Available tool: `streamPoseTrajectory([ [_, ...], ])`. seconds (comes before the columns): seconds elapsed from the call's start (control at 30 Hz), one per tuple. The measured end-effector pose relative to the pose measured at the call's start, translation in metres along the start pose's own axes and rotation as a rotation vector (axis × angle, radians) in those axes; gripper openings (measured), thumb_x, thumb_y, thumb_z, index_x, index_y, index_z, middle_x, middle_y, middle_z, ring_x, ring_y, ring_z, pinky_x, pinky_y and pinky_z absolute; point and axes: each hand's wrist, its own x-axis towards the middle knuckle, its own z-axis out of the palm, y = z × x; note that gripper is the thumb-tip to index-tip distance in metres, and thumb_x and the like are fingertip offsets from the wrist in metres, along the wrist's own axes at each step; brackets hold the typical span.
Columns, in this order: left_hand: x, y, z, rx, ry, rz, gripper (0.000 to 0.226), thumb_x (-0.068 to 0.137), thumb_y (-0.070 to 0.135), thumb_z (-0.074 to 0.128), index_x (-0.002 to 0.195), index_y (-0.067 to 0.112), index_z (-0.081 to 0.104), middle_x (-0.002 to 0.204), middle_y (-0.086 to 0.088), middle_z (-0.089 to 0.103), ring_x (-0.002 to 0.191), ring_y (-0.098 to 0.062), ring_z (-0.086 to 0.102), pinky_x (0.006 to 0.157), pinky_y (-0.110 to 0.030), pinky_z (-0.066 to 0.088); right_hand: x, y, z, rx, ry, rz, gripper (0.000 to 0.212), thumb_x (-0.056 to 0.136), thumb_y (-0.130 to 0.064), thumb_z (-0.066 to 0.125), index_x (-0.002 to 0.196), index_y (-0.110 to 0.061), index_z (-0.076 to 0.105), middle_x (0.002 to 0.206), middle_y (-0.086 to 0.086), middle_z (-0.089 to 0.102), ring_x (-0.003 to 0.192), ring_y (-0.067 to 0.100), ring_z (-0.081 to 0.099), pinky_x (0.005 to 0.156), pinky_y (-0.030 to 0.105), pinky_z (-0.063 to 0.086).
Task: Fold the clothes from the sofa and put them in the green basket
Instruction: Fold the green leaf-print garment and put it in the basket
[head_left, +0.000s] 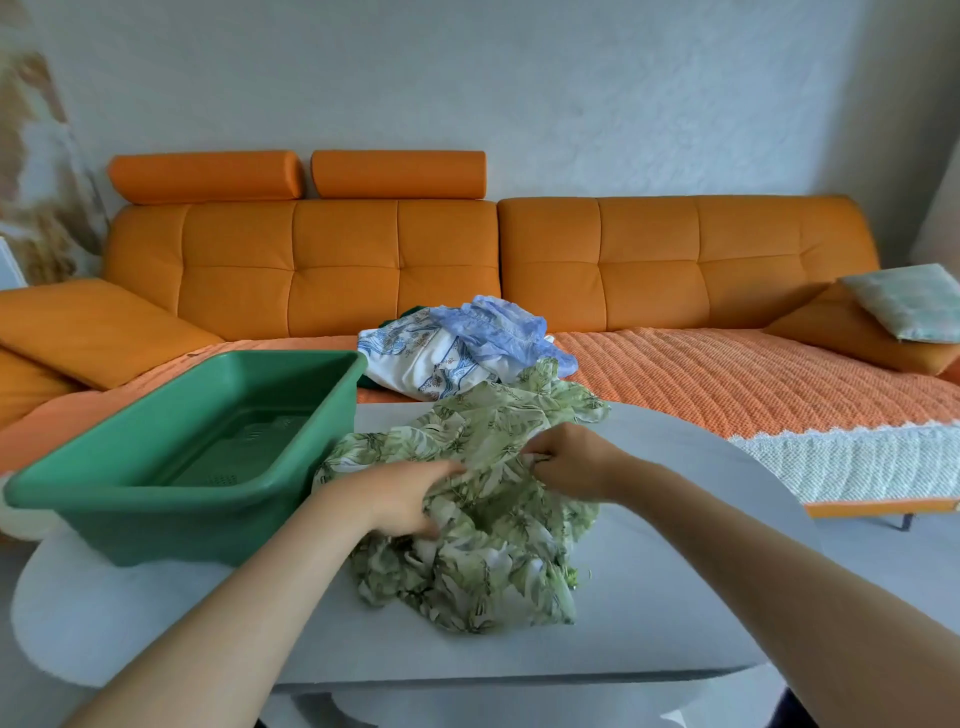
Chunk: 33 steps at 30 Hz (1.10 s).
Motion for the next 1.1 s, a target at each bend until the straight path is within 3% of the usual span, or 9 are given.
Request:
streamPoseTrajectory([
  [0.13,-0.011,0.01,-0.013,-0.216,-0.058,0.101,0.051,0.089,0.038,0.071,0.137,0.043,0.054,0.141,0.017,0.053,0.124,-0.009,0.053,0.089,-0.023,0.042,-0.019,-0.008,-0.026,-0.182,-0.598,0.239,0.022,0.081,-0.025,0.067,0.06,-0.02,0.065,0.062,-0.007,0.062,0.063,0.011,0.056,0.073,0.028,0.05],
  [0.27,-0.018,0.019,-0.012,-0.57,-0.503,0.135,0.039,0.09,0.035,0.07,0.127,0.023,0.065,0.112,0.007,0.073,0.084,-0.006,0.067,0.067,-0.017,0.051,-0.028,-0.01,-0.026,-0.042,-0.842,0.342,0.028,0.09,-0.053,0.061,0.076,-0.032,0.072,0.084,-0.012,0.065,0.088,0.011,0.06,0.106,0.049,0.039],
  [0.4,-0.01,0.021,-0.011,-0.763,-0.702,0.192,0.029,0.097,0.028,0.061,0.123,0.016,0.068,0.109,-0.003,0.071,0.077,-0.018,0.069,0.062,-0.029,0.059,-0.014,-0.016,-0.019,0.177,-0.453,0.248,0.068,0.094,-0.071,0.034,0.082,-0.014,0.072,0.089,0.005,0.071,0.075,0.02,0.061,0.073,0.033,0.048],
  [0.5,0.008,0.022,-0.008,-0.671,-0.175,0.201,0.013,0.097,0.022,0.062,0.105,0.026,0.072,0.094,0.006,0.075,0.075,-0.012,0.069,0.058,-0.022,0.053,0.001,-0.01,0.0,-0.122,0.02,0.071,0.043,0.095,-0.058,0.051,0.106,-0.019,0.065,0.124,0.009,0.06,0.109,0.026,0.058,0.091,0.04,0.05],
  [0.57,0.022,0.015,-0.005,-0.422,0.212,0.122,0.021,0.093,0.027,0.068,0.111,0.037,0.067,0.111,0.012,0.07,0.098,-0.009,0.066,0.079,-0.025,0.053,0.008,-0.007,0.011,-0.277,-0.04,0.036,0.058,0.088,-0.046,0.068,0.138,-0.026,0.048,0.147,0.009,0.036,0.129,0.031,0.044,0.103,0.047,0.046],
  [0.67,0.028,0.004,0.003,-0.051,0.043,-0.005,0.081,0.084,0.043,0.076,0.152,0.043,0.032,0.153,0.006,0.038,0.132,-0.021,0.048,0.101,-0.035,0.043,0.015,-0.008,0.019,-0.197,-0.202,0.051,0.061,0.085,-0.02,0.071,0.143,-0.025,0.05,0.14,0.003,0.051,0.121,0.024,0.056,0.099,0.037,0.051],
  [0.87,0.02,0.004,-0.013,0.328,-0.158,-0.209,0.047,0.091,-0.001,0.047,0.128,0.021,0.067,0.116,-0.005,0.063,0.089,-0.023,0.061,0.075,-0.034,0.053,0.02,-0.014,0.012,0.183,-0.541,-0.064,0.016,0.092,-0.03,0.066,0.104,-0.035,0.075,0.097,-0.012,0.076,0.083,0.007,0.072,0.073,0.026,0.056],
  [1.0,0.012,0.008,-0.028,0.475,-0.275,-0.4,0.035,0.093,0.006,0.043,0.125,0.002,0.057,0.092,-0.007,0.056,0.066,-0.018,0.056,0.054,-0.026,0.048,0.036,0.004,0.007,0.068,-0.049,0.024,0.017,0.096,-0.023,0.057,0.098,-0.028,0.074,0.112,-0.006,0.073,0.09,0.013,0.07,0.09,0.035,0.056],
  [1.1,0.02,0.007,-0.029,0.418,-0.081,-0.368,0.026,0.087,0.005,0.047,0.105,0.007,0.065,0.091,-0.009,0.064,0.067,-0.018,0.058,0.057,-0.027,0.047,0.045,0.021,0.012,-0.117,0.087,0.11,0.042,0.093,-0.017,0.059,0.133,-0.031,0.056,0.14,0.007,0.048,0.099,0.025,0.064,0.081,0.033,0.055],
])
